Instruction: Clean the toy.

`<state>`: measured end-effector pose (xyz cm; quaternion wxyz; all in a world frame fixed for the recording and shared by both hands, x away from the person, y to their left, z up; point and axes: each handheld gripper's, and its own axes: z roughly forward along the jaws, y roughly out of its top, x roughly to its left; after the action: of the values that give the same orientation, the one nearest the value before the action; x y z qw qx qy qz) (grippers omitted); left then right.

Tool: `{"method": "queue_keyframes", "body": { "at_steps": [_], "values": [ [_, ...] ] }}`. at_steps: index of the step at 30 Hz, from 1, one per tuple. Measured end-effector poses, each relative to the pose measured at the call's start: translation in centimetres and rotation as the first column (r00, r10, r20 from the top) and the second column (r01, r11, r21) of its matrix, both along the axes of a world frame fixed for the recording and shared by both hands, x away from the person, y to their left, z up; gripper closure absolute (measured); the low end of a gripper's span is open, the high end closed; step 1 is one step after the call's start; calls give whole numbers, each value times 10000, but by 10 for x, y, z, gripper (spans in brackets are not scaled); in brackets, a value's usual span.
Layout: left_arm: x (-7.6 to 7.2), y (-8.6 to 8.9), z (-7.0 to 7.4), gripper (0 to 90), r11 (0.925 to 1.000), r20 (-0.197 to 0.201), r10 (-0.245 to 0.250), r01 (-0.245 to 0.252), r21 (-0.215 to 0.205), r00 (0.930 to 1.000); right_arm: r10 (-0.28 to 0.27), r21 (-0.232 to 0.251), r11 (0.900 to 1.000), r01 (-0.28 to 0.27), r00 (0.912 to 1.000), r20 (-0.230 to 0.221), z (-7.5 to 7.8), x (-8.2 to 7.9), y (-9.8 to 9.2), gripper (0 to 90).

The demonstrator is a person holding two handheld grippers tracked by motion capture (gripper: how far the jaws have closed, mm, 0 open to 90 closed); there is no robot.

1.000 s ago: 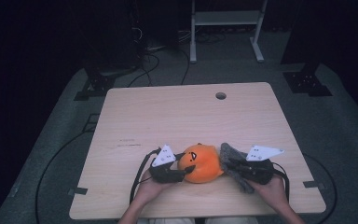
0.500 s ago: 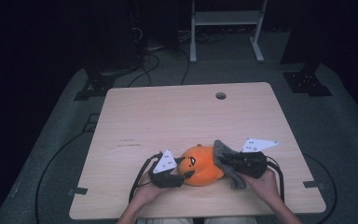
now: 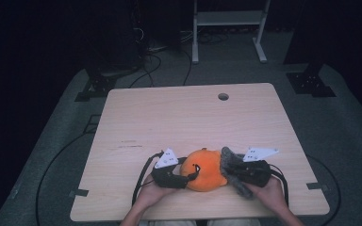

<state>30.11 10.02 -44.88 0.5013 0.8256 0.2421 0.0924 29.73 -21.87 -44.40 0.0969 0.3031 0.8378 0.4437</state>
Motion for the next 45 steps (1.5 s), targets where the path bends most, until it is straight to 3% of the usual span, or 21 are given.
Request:
{"method": "queue_keyframes", "body": {
  "at_steps": [1, 2, 3, 5, 8, 12, 18, 19, 20, 21, 22, 24, 25, 26, 29, 33, 34, 37, 40, 41, 45],
  "values": [
    [0, 1, 0, 331, 10000, 27, -58, 58, 43, 10000, 33, 538, 9985, -36, 10000, 61, 5, 1, -3, 807],
    [-1, 1, 0, 331, 9999, 126, -117, 115, 129, 9999, 33, 538, 9985, -36, 10000, 61, 5, 1, -3, 807],
    [-2, -1, -1, 354, 9993, 362, -295, 285, 257, 9989, 479, 1127, 9923, -520, 9981, 388, 14, 0, 2, 806],
    [-4, -2, -1, 365, 9985, 518, -348, 325, 447, 9981, 932, 1185, 9876, -1028, 9921, 841, 21, 0, 14, 805],
    [-4, 0, -1, 385, 9974, 600, -410, 373, 620, 9974, 1048, 814, 9903, -1129, 9897, 977, 23, 3, 24, 806],
    [-4, 2, -3, 394, 9969, 607, -489, 450, 640, 9970, 570, 1009, 9930, -611, 9975, 427, 12, 10, 21, 810],
    [-7, 3, -2, 401, 9938, 827, -786, 715, 852, 9935, -239, 58, 9997, 241, 9994, -231, 1, 15, 2, 809],
    [-7, 3, -3, 401, 9937, 836, -808, 737, 846, 9932, -167, 614, 9980, 182, 9995, -255, 3, 14, -3, 808],
    [-7, 3, -3, 401, 9935, 846, -836, 764, 843, 9929, -167, 614, 9980, 182, 9995, -255, 3, 14, -3, 808],
    [-7, 3, -3, 402, 9937, 825, -862, 797, 788, 9929, 216, 1341, 9907, -237, 9996, 176, 13, 10, 1, 808],
    [-7, 3, -3, 400, 9937, 825, -862, 797, 788, 9929, 216, 1341, 9907, -237, 9996, 176, 13, 10, 1, 808],
    [-5, 4, -2, 387, 9947, 589, -947, 921, 461, 9938, 609, 1531, 9860, -658, 9975, 368, 19, 9, 9, 808],
    [0, 7, 0, 251, 9966, -134, -777, 773, -285, 9969, 750, 1026, 9916, -788, 9964, 406, 14, 6, 20, 807],
    [0, 7, 0, 197, 9966, -134, -777, 773, -285, 9969, 750, 1026, 9916, -788, 9964, 406, 14, 6, 20, 807],
    [5, 8, -1, 239, 9963, -493, -673, 645, -566, 9965, 697, 1034, 9917, -762, 9955, 647, 7, -1, 22, 808],
    [-1, 0, 0, 311, 9976, 154, -688, 689, -31, 9975, 298, 1306, 9910, -304, 9995, 68, -1, 4, 12, 811],
    [-3, -2, 1, 332, 9966, 519, -794, 782, 258, 9955, -103, 1113, 9937, 150, 9990, -425, -4, 10, 2, 811],
    [-6, -3, 2, 350, 9949, 771, -921, 885, 489, 9928, -143, 912, 9956, 197, 9981, -595, -1, 13, -3, 808],
    [-11, -4, 2, 383, 9918, 1144, -1117, 1035, 756, 9871, 186, 1269, 9918, -166, 9997, -143, 11, 14, 0, 807],
    [-11, -4, 2, 391, 9900, 1306, -1205, 1094, 887, 9841, 397, 1142, 9926, -413, 9991, 162, 21, 16, 11, 805],
    [-13, -5, 2, 399, 9886, 1461, -1320, 1194, 918, 9804, 644, 730, 9952, -658, 9977, 220, 24, 26, 20, 809]
  ]
}}
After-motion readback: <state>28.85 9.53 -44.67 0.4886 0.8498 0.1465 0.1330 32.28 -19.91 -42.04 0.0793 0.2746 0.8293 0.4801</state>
